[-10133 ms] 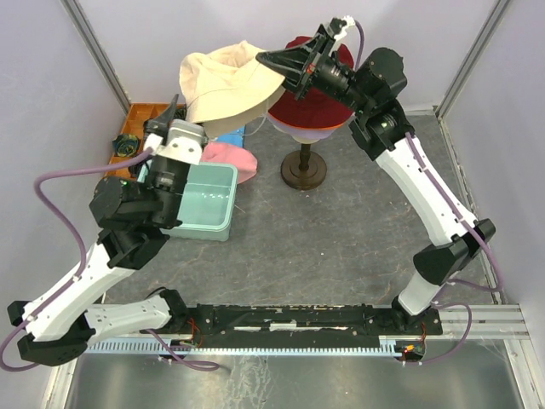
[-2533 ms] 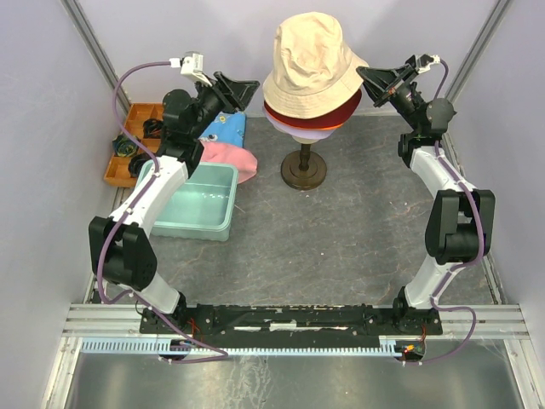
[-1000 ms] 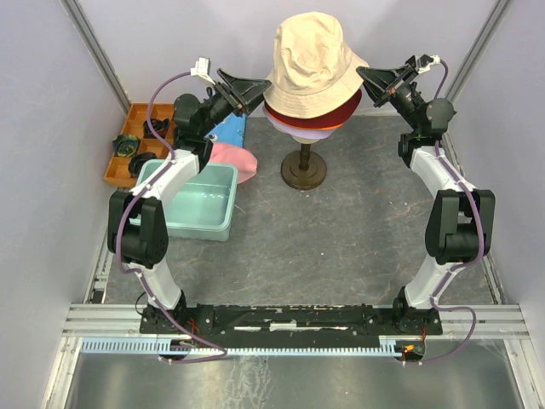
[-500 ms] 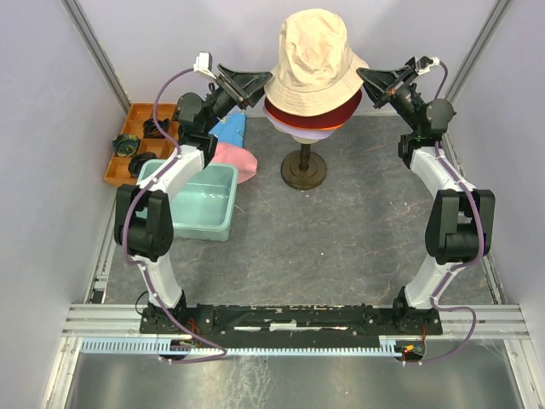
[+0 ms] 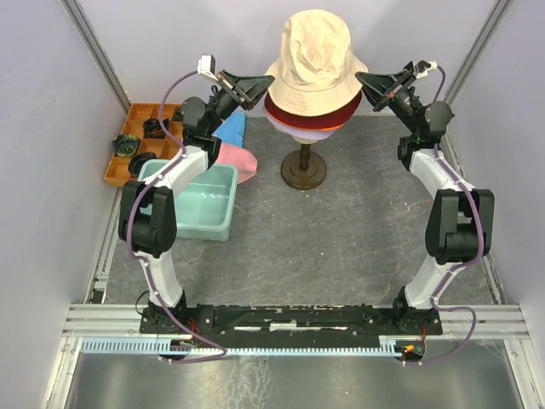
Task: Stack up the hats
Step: Stack the hat on the hat.
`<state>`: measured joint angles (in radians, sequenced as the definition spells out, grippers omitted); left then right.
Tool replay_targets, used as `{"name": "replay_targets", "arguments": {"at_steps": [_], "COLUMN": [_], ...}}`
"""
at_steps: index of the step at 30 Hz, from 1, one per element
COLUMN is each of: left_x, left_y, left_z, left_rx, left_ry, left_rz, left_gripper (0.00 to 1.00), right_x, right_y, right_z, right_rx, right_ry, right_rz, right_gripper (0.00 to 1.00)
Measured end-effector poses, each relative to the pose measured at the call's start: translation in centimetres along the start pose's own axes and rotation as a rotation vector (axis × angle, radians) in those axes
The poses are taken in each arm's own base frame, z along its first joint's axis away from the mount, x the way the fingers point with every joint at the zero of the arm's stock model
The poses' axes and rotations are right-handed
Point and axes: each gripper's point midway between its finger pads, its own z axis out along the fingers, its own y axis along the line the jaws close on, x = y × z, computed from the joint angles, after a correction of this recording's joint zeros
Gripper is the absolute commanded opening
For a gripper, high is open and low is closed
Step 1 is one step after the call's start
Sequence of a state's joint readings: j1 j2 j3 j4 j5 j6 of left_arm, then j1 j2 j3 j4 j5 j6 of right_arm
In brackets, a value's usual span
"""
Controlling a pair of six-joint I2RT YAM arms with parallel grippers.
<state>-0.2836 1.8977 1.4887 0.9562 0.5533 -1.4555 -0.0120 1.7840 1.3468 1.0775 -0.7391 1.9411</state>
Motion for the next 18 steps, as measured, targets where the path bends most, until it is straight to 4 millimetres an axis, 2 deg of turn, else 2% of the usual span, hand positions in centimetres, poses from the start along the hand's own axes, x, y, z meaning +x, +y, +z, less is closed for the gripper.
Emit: {"name": "replay_targets", "arguments": {"at_steps": [4, 11, 18], "left_x": [0.1, 0.1, 0.5], "left_y": [0.1, 2.7, 2.7], "left_z": [-0.4, -2.2, -2.7], "left_rx": [0.013, -0.03, -0.015], "left_ry": [-0.002, -0.012, 0.008], "left_rz": [0.008, -0.002, 0.008], "left_gripper": [0.03, 0.03, 0.03], "right_x": [0.1, 0.3, 0.4], "right_y": [-1.4, -3.1, -4.4], "right_z": [-0.5, -1.5, -2.6], "right_rx": [0.028, 0.063, 0.079], "right_ry": [-0.003, -0.002, -0.009], "right_rz": [0.023, 0.032, 0.038], "right_gripper": [0.0, 0.0, 0.0]}}
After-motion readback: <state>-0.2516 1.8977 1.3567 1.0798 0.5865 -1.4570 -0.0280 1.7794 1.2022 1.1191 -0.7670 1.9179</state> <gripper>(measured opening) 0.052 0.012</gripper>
